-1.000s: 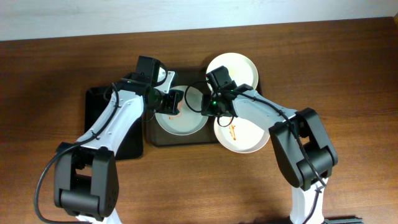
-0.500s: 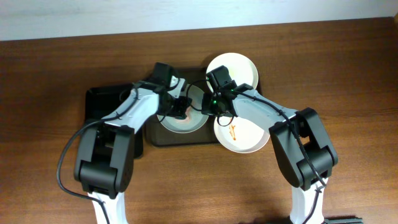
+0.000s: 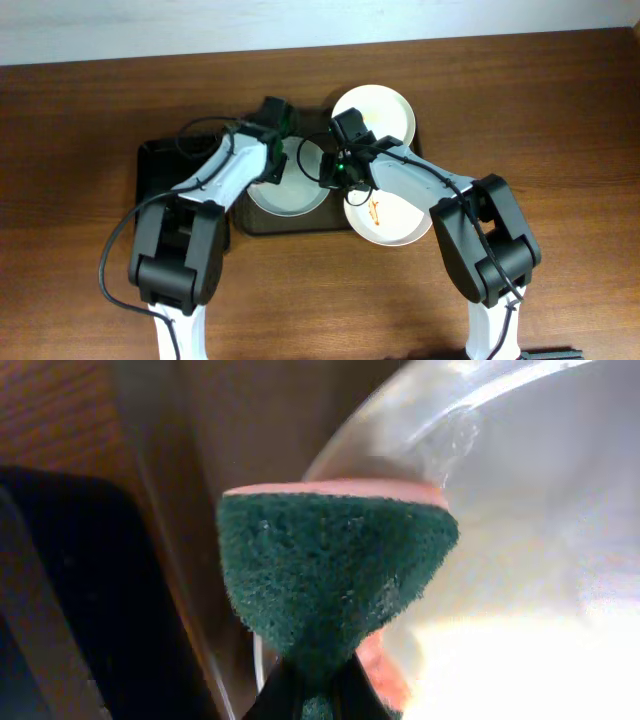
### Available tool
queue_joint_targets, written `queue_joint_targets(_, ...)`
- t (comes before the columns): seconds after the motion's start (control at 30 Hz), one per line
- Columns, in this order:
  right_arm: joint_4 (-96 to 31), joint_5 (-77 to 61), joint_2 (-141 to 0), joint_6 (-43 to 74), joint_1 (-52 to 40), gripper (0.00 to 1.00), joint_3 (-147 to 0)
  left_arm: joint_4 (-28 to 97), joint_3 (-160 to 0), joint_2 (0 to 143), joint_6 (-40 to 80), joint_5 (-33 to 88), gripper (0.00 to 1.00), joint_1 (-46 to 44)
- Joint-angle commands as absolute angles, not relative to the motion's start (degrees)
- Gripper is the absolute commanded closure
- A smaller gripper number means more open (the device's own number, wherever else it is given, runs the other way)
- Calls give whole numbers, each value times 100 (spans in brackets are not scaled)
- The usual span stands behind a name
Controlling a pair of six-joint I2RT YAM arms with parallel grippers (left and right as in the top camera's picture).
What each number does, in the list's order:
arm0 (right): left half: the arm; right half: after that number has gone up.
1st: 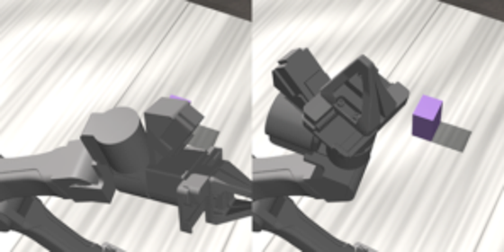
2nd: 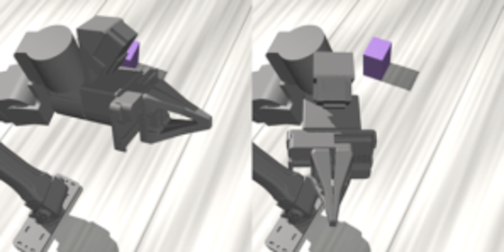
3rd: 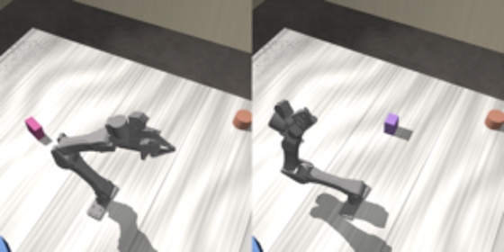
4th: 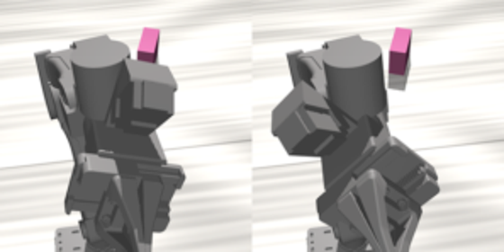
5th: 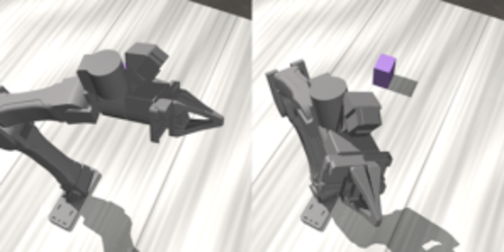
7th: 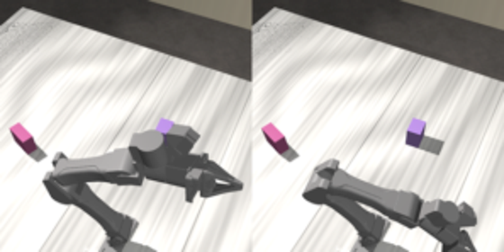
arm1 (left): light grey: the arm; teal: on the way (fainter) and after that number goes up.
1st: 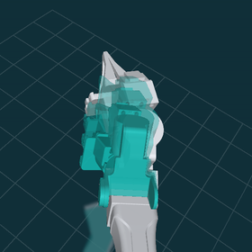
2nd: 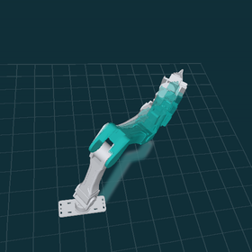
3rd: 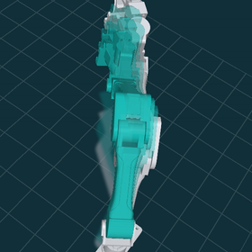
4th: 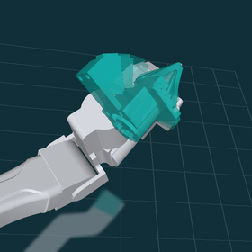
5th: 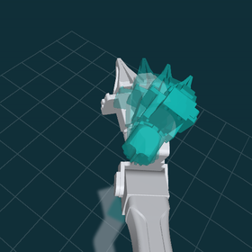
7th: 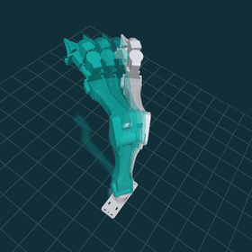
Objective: Clean dirty plates on tray and stack at the side
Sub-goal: 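Scrub the left plate with the sponge in the left gripper, then lift the cleaned left plate with the right gripper and carry it right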
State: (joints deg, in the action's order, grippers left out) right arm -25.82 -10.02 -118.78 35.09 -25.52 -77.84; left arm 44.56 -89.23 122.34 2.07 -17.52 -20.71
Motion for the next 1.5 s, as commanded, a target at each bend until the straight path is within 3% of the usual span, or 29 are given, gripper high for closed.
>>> queue_joint_targets(0.0, -2783, -572, -11979, 3505, -2469, 96, -7682, 5033, -9909, 12385, 624, -1809, 100, -1579)
queue_joint_targets(0.13, -2790, -572, -11979, 3503, -2469, 96, -7682, 5968, -10888, 12374, 622, -1745, 100, -1253)
queue_joint_targets(0.27, -2792, -644, -11813, 2860, -2469, 95, -7697, 7046, -11281, 12027, 526, -220, 100, -554)
queue_joint_targets(0.37, -3081, -639, -11535, 2021, -2469, 96, -7911, 7642, -11203, 11950, -228, 823, 100, 220)
queue_joint_targets(0.47, -3621, -585, -11478, 1472, -2469, 96, -8265, 7229, -10418, 11950, -486, 1310, 100, 864)
queue_joint_targets(0.63, -3946, -556, -11480, 1221, -2475, 96, -8569, 5909, -9028, 11950, -513, 628, 100, 928)
queue_joint_targets(0.7, -3970, -528, -11480, 1105, -2473, 96, -8573, 5522, -8724, 11950, -458, 622, 90, 928)
queue_joint_targets(0.77, -4219, -384, -11456, 720, -2477, 96, -8890, 5537, -8696, 11907, -460, 683, 54, 917)
queue_joint_targets(0.83, -5162, 644, -11454, 336, -2696, 96, -9870, 5527, -8709, 11570, -489, 657, 46, 917)
queue_joint_targets(0.97, -5787, 2335, -11454, 316, -3358, 96, -10833, 5577, -8709, 11227, -486, 661, 37, 917)
queue_joint_targets(1.1, -5977, 4193, -11454, 174, -4165, 96, -10897, 5596, -8711, 10479, -486, 661, 14, 923)
queue_joint_targets(1.13, -5961, 4689, -11456, 172, -4359, 96, -10897, 5594, -8711, 10086, -486, 657, 0, 923)
queue_joint_targets(1.3, -5983, 6475, -11456, 193, -5271, 96, -10897, 5586, -8709, 9448, -484, 657, 0, 923)
queue_joint_targets(1.47, -5979, 7111, -11456, 215, -5677, 96, -10897, 5623, -8709, 9448, -484, 659, 0, 923)
